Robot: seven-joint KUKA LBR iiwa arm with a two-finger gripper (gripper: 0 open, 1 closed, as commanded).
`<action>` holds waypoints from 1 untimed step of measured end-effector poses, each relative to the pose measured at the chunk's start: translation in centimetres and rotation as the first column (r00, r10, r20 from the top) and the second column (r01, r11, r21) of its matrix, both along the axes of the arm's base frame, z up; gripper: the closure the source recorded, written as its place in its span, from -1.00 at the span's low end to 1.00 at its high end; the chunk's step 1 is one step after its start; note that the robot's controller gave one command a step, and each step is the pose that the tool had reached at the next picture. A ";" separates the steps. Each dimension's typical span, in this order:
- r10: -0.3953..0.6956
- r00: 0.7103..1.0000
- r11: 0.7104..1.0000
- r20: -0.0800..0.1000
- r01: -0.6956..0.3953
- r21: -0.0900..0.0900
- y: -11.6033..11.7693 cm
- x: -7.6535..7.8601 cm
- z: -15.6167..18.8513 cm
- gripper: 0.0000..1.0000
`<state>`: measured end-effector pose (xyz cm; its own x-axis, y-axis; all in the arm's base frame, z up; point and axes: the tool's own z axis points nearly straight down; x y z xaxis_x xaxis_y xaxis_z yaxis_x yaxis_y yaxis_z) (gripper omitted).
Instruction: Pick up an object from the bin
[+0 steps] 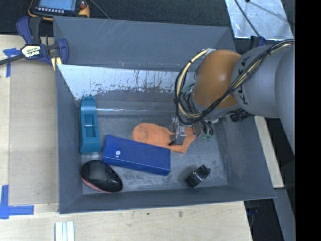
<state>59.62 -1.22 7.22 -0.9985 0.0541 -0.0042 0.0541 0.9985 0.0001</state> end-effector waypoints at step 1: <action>0.014 1.000 1.000 -0.002 -0.014 0.000 0.8 2.8 8.1 1.00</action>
Offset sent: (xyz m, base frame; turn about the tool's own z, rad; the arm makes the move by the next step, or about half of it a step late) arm 0.0000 0.0000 0.0000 0.0000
